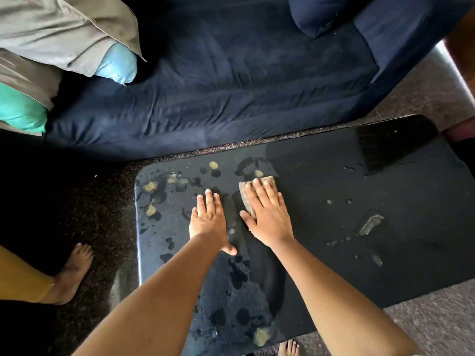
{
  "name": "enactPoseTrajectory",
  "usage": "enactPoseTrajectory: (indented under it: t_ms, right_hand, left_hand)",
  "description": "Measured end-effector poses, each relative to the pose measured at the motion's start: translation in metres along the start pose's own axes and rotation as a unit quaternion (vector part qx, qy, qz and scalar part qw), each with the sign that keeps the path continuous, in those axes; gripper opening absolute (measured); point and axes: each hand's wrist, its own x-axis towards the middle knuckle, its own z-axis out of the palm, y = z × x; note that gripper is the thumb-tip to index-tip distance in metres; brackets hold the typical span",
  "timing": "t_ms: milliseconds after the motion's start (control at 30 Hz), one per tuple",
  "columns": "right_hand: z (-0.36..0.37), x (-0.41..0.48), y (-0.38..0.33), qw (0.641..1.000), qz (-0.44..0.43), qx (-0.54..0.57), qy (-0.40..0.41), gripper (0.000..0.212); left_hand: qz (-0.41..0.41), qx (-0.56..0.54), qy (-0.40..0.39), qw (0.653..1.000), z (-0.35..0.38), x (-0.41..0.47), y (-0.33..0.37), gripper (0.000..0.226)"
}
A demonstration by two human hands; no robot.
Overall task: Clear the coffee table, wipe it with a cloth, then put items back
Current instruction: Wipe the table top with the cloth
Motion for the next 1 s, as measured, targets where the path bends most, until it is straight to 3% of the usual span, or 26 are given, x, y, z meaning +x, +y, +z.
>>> enactPoseTrajectory:
  t_ms: [100, 233, 333, 600, 667, 767, 833, 900, 1000]
  right_hand:
    - [-0.008, -0.003, 0.024, 0.996, -0.077, -0.016, -0.035, 0.069]
    - [-0.009, 0.006, 0.036, 0.992, 0.118, 0.017, 0.042, 0.065]
    - [-0.006, 0.022, 0.019, 0.985, 0.16, 0.025, 0.056, 0.067]
    - [-0.005, 0.008, 0.024, 0.996, -0.088, -0.018, 0.0, 0.066]
    - [-0.007, 0.009, 0.037, 0.999, -0.036, -0.02, 0.007, 0.066]
    - [-0.011, 0.03, 0.03, 0.99, 0.135, 0.012, 0.031, 0.066]
    - [-0.012, 0.043, 0.011, 0.984, 0.17, 0.026, 0.035, 0.067]
    - [-0.009, 0.047, -0.003, 0.992, 0.122, 0.021, 0.03, 0.068]
    - [-0.007, 0.036, 0.003, 1.0, -0.028, -0.013, 0.005, 0.067]
  left_hand:
    - [-0.004, 0.006, 0.001, 1.0, -0.003, 0.001, 0.002, 0.149]
    - [0.0, 0.008, 0.006, 1.0, -0.002, 0.002, 0.001, 0.149]
    - [-0.004, 0.009, 0.004, 1.0, -0.003, 0.002, 0.002, 0.151]
    - [-0.021, 0.023, -0.005, 1.0, -0.01, 0.006, 0.007, 0.155]
    - [-0.025, 0.019, -0.002, 1.0, -0.009, 0.006, 0.007, 0.157]
    - [-0.024, 0.026, 0.002, 0.999, -0.009, 0.007, 0.007, 0.158]
    - [-0.026, 0.032, -0.001, 0.999, -0.01, 0.007, 0.006, 0.159]
    - [-0.027, 0.04, -0.01, 0.999, -0.011, 0.009, 0.007, 0.16]
    - [-0.031, 0.054, -0.017, 0.998, -0.014, 0.011, 0.008, 0.161]
